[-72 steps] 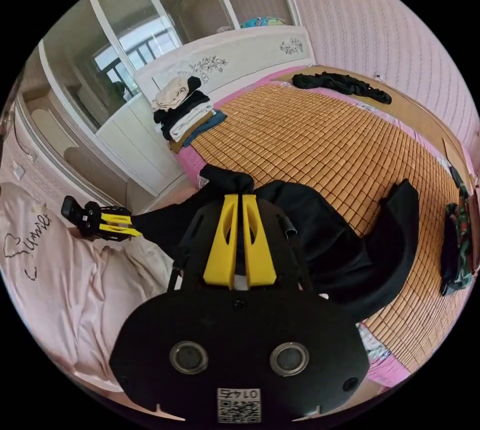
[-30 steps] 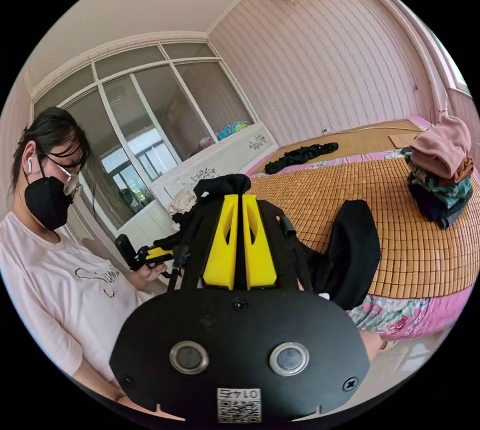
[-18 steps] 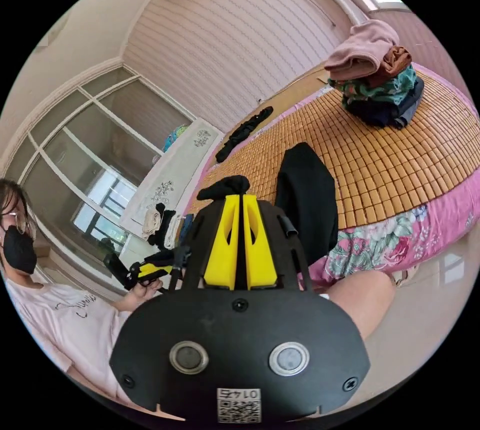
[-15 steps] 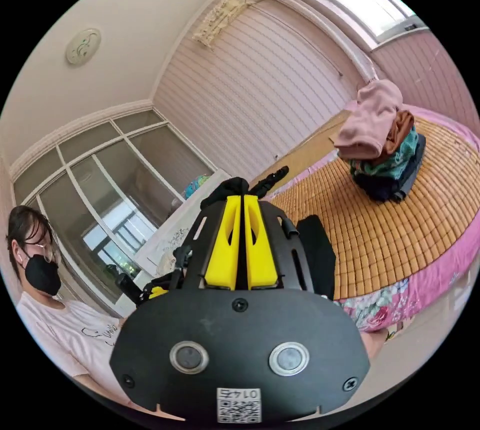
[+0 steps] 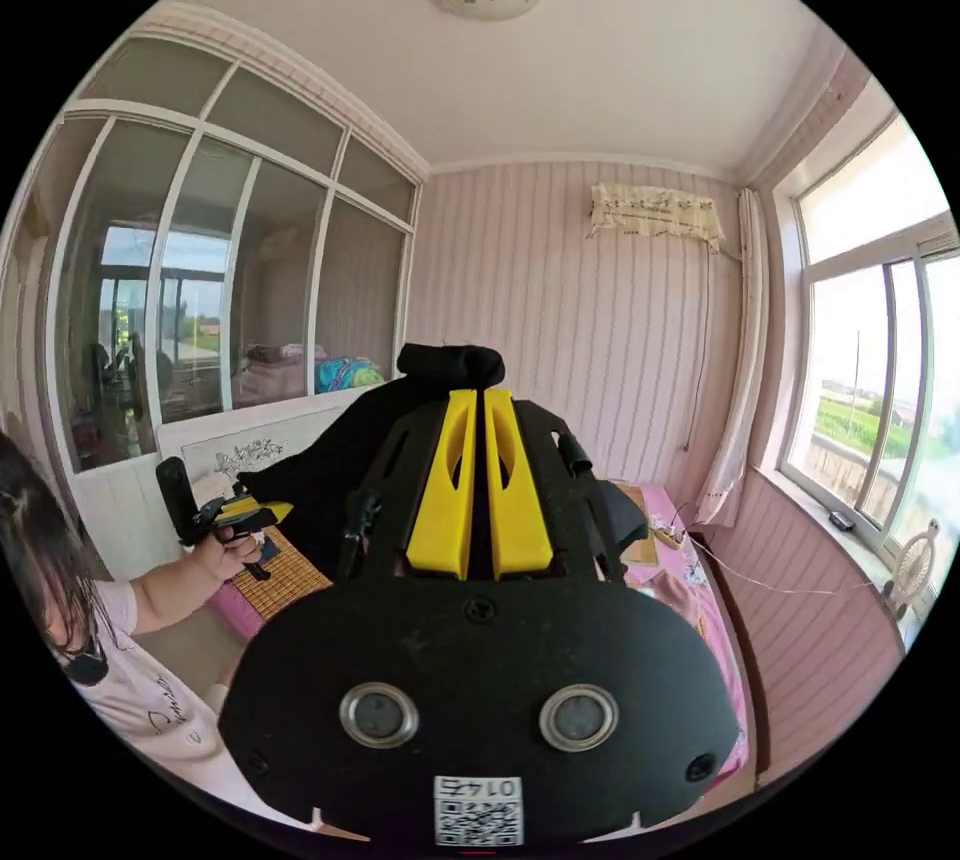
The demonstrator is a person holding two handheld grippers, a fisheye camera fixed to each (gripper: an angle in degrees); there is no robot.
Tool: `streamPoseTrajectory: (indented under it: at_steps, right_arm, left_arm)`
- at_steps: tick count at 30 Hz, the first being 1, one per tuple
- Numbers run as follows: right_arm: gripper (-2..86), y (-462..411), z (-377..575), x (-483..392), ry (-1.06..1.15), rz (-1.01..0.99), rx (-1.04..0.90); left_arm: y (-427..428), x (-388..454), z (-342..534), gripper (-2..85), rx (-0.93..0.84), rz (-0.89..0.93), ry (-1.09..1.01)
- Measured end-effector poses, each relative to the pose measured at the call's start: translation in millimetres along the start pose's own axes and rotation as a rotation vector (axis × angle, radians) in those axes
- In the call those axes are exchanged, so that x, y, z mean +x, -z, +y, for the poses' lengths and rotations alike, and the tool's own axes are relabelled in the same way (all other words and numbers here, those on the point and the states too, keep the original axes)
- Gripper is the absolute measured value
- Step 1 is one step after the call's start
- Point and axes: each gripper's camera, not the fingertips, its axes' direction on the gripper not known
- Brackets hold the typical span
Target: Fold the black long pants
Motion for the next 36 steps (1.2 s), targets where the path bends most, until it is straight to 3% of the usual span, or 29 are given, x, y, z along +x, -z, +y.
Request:
streamPoseTrajectory:
  at_steps: [4, 8, 19, 22, 26, 32, 36]
  right_arm:
    - [-0.7, -104, 57, 12, -0.087, -0.121, -0.223]
    - [-0.8, -183, 90, -1, -0.064, -0.074, -0.387]
    - [-0.9, -309, 52, -30, -0.003, -0.176, -0.422]
    - [-0.9, -372, 10, -64, 0.018, -0.302, -0.389]
    - [-0.5, -502, -35, -171, 0.159, -0.472, -0.467]
    - [6.7, -674, 48, -266, 0.134, -0.573, -0.773]
    - [8.2, -721, 146, -222, 0.114, -0.496, -0.968]
  left_arm:
    - [-9, -39, 88, -0.8, -0.223, -0.073, 0.099]
    - [-10, -62, 149, -0.8, -0.363, -0.1, 0.161]
    - [46, -139, 177, -0.9, -0.234, -0.161, 0.297]
    - [82, -167, 180, -0.8, -0.165, -0.254, 0.314]
    - [157, -224, 208, -0.4, -0.113, -0.522, 0.433]
    - [229, -335, 369, 4.1, -0.436, -0.797, 0.831]
    - [250, -364, 476, 3.1, -0.652, -0.905, 1.055]
